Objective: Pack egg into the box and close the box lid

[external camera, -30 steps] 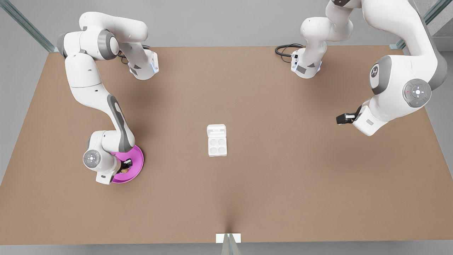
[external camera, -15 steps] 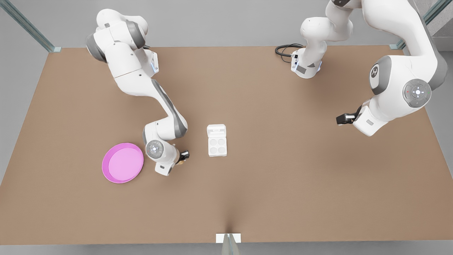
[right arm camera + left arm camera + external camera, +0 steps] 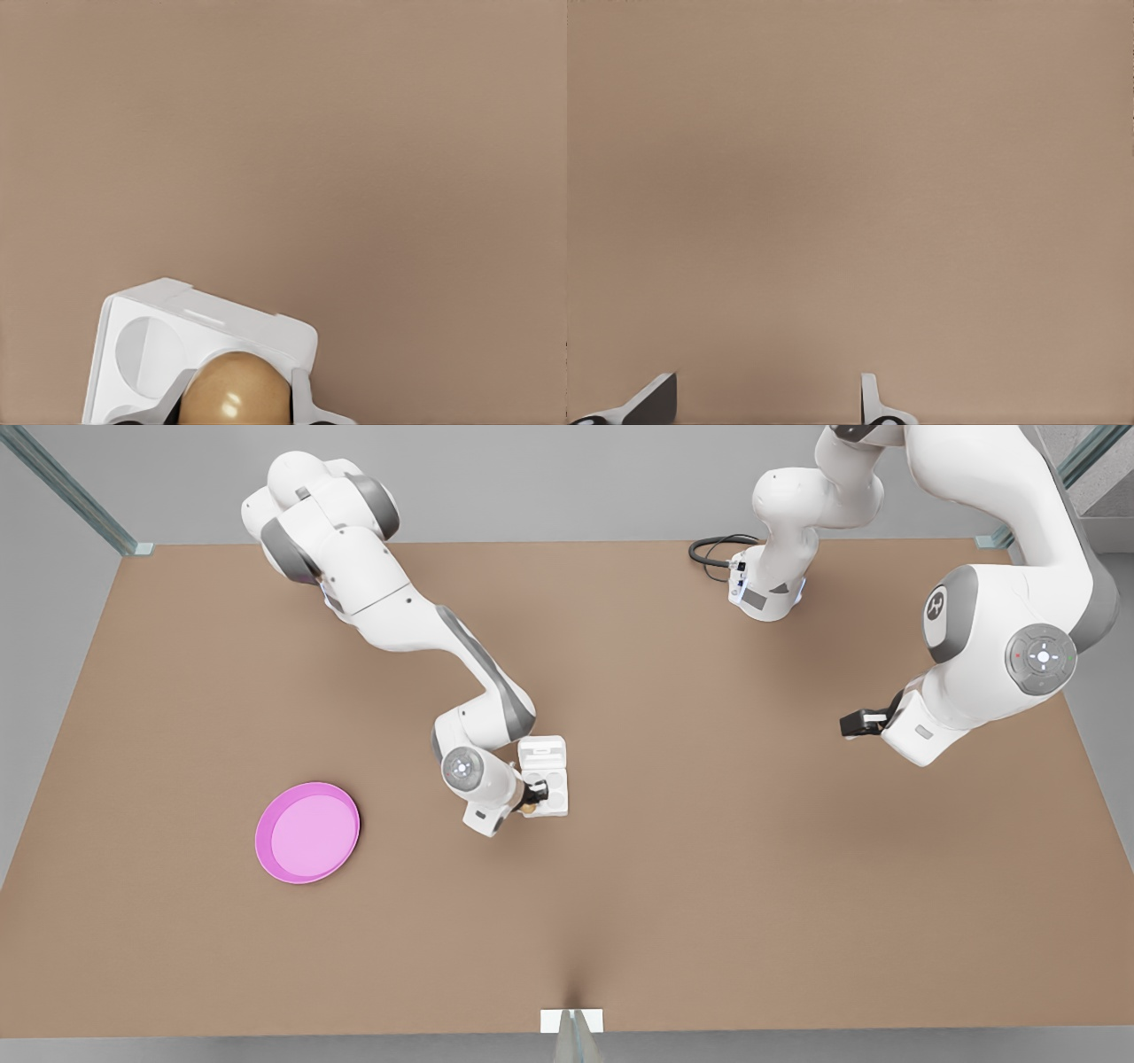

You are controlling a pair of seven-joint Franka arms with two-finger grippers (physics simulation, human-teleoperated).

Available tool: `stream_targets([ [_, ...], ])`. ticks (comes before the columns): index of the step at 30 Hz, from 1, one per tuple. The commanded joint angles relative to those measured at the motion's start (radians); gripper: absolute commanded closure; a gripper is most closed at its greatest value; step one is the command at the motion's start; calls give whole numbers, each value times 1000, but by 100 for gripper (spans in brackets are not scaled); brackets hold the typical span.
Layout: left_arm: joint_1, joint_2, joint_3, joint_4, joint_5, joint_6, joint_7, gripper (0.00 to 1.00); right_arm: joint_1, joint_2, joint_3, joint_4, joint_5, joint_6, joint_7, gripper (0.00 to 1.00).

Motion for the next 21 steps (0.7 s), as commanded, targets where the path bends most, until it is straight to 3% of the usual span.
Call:
stream_targets([
  [1,0,0,0,0,0,0,0,0,0,0,0,0,-15,-3,11,45],
  [4,0,0,0,0,0,0,0,0,15,0,0,1,8,-3,22,41],
  [5,0,0,0,0,0,0,0,0,14,-1,0,0,8,-3,21,0],
  [11,0,6,0,2,0,0,-1,0,6,-11,0,0,6,-16,16,0],
  [13,-31,17,-2,2,-1,-5,-1,0,-54,-102,-5,-2,3,-193,-7,0],
  [14,-63,26,-3,2,-12,-9,-1,22,-146,-168,-12,-4,-7,-345,-71,0],
  [15,-133,52,-3,2,-14,-6,-61,62,-219,-219,-60,1,-63,-437,-71,0],
  [16,-225,78,-3,0,-15,-3,-99,79,-252,-254,-121,1,-178,-489,-76,0],
  [18,-340,103,-3,-11,-24,1,-171,79,-268,-326,-273,16,-213,-567,-79,0],
  [19,-366,32,-6,-171,-27,122,-184,79,-271,-351,-356,70,-213,-657,-116,0],
  [20,-415,-15,-6,-297,-31,244,-249,79,-359,-389,-325,84,-213,-684,-145,0],
  [21,-489,-31,-6,-379,-55,331,-318,79,-489,-458,-174,69,-286,-685,-144,0],
])
